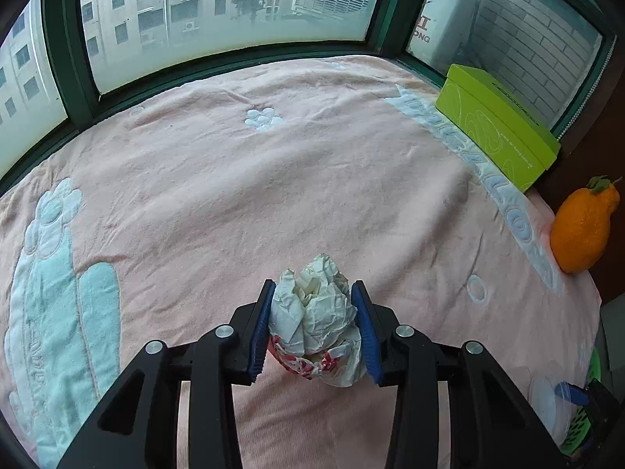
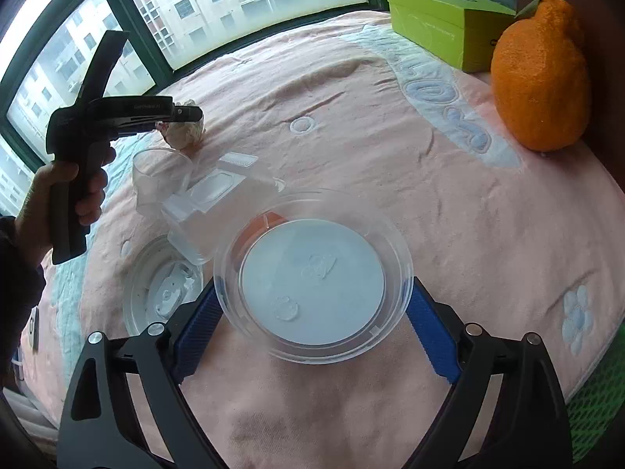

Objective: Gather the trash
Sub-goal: 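Carry the clear lid over the basket and open the right gripper, then carry the white tissue over the basket and open the left gripper, then move both grippers back over the table, then grasp the small orange piece with the right gripper, then grasp the clear plastic clamshell box with the left gripper, then drop the orange piece into the basket with the right gripper while the left gripper drops the clamshell box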

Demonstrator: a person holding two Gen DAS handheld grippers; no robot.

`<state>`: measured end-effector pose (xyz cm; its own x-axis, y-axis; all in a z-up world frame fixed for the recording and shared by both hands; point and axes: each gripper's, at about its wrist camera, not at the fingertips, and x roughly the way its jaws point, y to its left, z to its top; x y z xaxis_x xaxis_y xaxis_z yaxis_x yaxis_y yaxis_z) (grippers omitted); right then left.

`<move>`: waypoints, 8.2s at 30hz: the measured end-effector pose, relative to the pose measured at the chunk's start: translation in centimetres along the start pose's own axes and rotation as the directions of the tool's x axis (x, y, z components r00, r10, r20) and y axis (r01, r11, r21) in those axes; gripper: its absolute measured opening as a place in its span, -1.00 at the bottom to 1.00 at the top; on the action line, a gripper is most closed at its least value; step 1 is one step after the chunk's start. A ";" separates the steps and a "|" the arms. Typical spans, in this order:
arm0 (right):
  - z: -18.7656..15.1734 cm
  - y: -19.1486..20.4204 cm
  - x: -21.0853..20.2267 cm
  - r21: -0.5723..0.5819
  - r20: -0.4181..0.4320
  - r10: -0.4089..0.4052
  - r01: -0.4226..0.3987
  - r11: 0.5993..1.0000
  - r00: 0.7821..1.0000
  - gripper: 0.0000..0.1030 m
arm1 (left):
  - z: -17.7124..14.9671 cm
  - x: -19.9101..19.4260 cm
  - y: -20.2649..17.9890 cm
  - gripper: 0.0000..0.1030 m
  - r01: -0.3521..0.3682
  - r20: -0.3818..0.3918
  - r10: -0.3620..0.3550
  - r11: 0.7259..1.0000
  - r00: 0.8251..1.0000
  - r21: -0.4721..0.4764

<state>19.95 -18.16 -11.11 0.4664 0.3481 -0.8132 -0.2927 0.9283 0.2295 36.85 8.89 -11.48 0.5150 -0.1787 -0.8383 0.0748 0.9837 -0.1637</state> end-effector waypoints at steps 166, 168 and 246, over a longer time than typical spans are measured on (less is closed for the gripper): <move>-0.4 2.9 0.8 -0.017 -0.023 -0.056 0.055 0.998 0.998 -0.07 | -15.2 -12.5 -2.6 0.39 0.048 0.068 -0.044 0.997 0.997 -0.064; 0.1 3.4 1.5 -0.037 -0.029 -0.053 0.052 0.998 0.998 -0.13 | -15.3 -12.5 -2.4 0.39 0.048 0.070 -0.043 0.997 0.997 -0.066; -16.4 -19.7 -14.4 0.364 -0.078 -0.346 0.350 0.863 0.935 -0.38 | -13.1 -12.3 -22.1 -0.03 0.194 0.073 -0.233 0.916 0.970 0.352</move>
<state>5.27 -43.58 -12.71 0.4725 -0.0062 -0.8813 0.2144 0.9707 0.1081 17.73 -10.91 -4.35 0.5442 -0.4012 -0.7368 0.4690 0.8737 -0.1294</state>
